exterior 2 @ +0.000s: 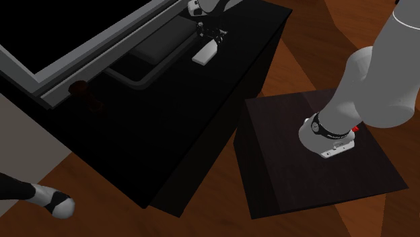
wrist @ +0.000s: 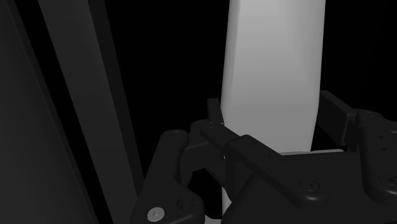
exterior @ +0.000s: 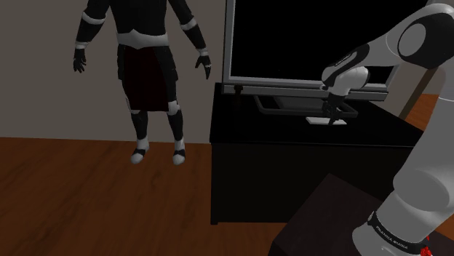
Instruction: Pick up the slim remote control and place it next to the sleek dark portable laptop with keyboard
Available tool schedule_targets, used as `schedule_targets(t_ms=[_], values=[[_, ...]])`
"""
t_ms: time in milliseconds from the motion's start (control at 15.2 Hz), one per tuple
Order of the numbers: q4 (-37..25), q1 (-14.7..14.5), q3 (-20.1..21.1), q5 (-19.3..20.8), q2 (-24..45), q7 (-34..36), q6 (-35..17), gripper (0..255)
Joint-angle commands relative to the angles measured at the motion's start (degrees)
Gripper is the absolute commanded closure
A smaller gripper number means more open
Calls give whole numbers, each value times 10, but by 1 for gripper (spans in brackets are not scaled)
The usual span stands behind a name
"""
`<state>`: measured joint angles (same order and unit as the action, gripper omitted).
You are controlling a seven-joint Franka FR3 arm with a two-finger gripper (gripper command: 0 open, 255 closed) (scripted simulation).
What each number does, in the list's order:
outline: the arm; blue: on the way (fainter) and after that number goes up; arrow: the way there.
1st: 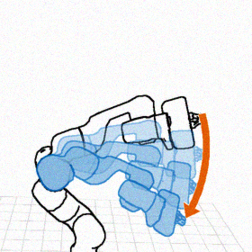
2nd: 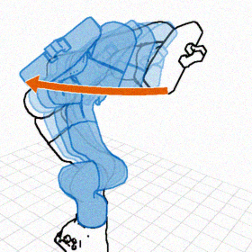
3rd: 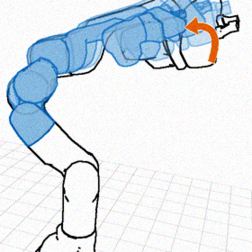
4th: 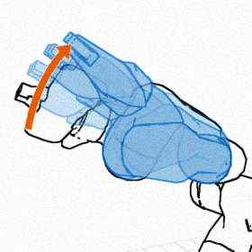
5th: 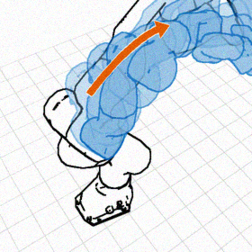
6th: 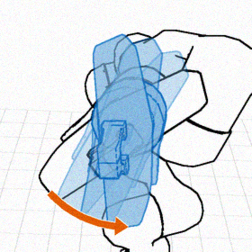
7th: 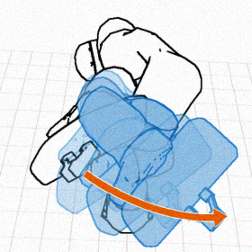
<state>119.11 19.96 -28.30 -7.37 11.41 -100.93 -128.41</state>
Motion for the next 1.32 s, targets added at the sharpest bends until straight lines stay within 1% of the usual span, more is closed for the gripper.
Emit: schedule_targets(t_ms=[0, 396, 462, 792, 1056, 1254], values=[[1, 0, 0, -2, 2, -1, -3, 255], [1, 0, 0, -2, 2, -1, -3, 255], [1, 0, 0, -2, 2, -1, -3, 0], [1, 0, 0, -2, 2, -1, -3, 0], [-31, -6, -6, 25, -37, 17, 62, 0], [-31, -5, -6, 25, -37, 17, 62, 0]])
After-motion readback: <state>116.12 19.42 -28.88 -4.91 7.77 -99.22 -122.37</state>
